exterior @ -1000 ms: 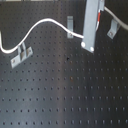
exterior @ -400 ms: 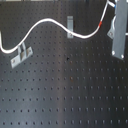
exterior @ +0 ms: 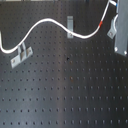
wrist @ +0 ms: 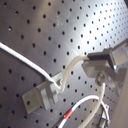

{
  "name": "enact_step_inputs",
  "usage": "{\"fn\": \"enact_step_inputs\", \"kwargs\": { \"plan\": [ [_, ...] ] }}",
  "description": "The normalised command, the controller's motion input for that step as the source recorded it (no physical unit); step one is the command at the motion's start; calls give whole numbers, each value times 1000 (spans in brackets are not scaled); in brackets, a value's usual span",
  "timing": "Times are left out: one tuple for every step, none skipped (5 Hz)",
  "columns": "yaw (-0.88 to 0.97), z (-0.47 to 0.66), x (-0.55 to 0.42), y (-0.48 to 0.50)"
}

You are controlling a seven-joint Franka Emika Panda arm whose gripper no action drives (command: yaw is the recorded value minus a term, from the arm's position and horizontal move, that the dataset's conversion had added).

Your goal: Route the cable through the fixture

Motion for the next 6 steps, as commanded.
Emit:
{"fn": "enact_step_inputs", "kwargs": {
  "plan": [
    [-49,55,302,701],
    [-20,246,411,737],
    [-11,225,411,768],
    [0,14,274,303],
    [-40,-175,71,-553],
    [-194,-255,53,-733]
  ]
}}
